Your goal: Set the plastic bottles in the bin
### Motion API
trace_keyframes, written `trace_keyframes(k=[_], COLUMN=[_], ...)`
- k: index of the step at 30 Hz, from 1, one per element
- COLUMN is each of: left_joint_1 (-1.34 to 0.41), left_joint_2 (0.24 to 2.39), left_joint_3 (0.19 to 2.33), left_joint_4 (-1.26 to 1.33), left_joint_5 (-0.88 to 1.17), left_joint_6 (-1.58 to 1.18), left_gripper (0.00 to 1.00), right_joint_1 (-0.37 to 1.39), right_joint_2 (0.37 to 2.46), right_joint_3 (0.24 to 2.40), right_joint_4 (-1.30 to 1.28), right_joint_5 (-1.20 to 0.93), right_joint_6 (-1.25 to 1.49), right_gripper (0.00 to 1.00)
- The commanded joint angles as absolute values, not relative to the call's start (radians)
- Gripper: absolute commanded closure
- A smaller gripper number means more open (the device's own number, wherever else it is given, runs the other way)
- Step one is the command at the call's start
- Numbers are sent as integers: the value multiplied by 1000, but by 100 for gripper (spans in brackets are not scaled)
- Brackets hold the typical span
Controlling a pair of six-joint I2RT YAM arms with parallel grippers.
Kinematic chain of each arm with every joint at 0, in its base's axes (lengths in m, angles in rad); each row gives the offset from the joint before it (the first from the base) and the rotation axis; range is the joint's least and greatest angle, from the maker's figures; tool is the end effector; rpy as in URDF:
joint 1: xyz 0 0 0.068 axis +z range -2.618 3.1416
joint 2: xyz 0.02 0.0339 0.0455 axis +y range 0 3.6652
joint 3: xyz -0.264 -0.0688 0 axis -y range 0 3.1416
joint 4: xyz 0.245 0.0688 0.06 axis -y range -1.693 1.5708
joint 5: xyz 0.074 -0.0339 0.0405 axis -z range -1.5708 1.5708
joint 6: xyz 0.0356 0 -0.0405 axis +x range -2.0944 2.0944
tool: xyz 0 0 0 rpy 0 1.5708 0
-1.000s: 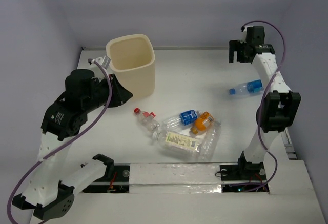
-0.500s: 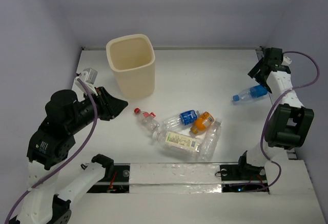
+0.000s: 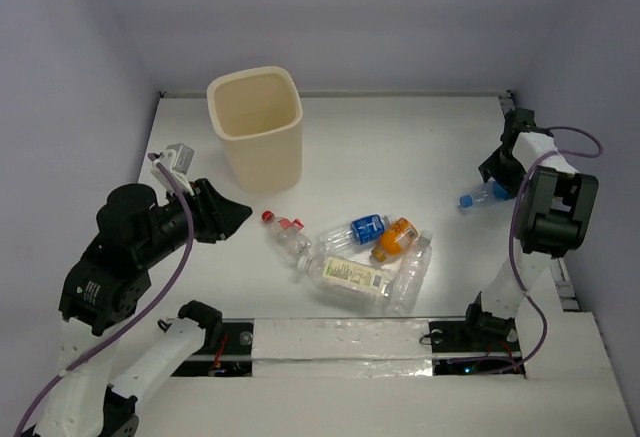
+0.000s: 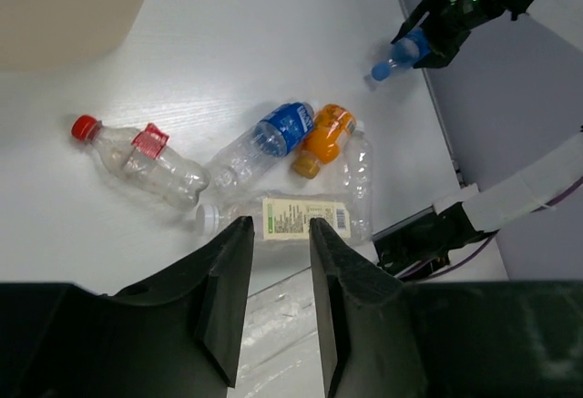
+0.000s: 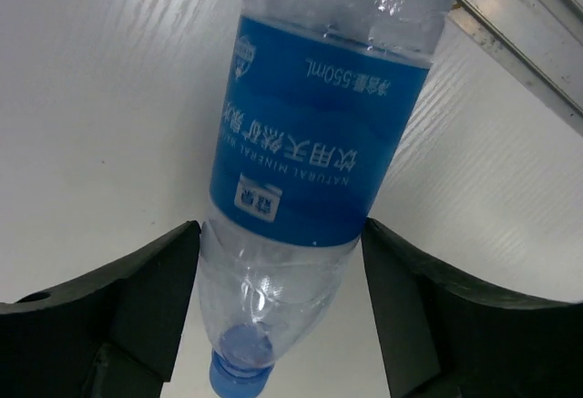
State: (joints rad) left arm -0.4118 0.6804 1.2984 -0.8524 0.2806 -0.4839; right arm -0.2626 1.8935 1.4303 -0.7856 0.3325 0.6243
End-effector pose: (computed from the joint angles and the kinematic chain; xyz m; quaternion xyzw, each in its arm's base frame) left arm 0.0739 -0.0430 0.4453 0.0586 0.7798 -0.3646 0.5054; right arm 0.3676 -0.1108 0.2060 0.4416 0.8679 -0.1322 0.1849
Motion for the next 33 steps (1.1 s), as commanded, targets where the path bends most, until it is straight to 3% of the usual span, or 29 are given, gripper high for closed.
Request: trace_keyframes(k=[1, 5, 8, 14, 19, 26, 33], left_joint_1=[-416, -416, -416, -416, -416, -416, -416], left_joint_2=[681, 666, 664, 644, 629, 589, 629], left_joint_3=[1244, 1139, 1057, 875, 758, 583, 549], left_joint_4=[-842, -825, -795, -677, -563, -444, -391], left_joint_5=[247, 215, 227, 233, 222, 218, 189], left_joint_6=[-502, -554, -587, -681, -776, -929, -959], left_gripper=[71, 62, 52, 38, 31, 15, 4], right_joint_1=[-270, -270, -270, -108, 256, 573, 718], right_joint_2=[1885, 1836, 1710, 1441, 1382, 1616, 1963], right_joint_3=[1430, 1407, 1365, 1407, 1647, 1955, 2417], right_joint_4=[-810, -760, -671, -569, -520, -355, -342], right_joint_5=[328, 305, 255, 104, 121, 227, 296], right_joint_6=[655, 640, 627, 606, 637, 595, 537], right_gripper=[26, 61, 67, 65, 64, 63, 61])
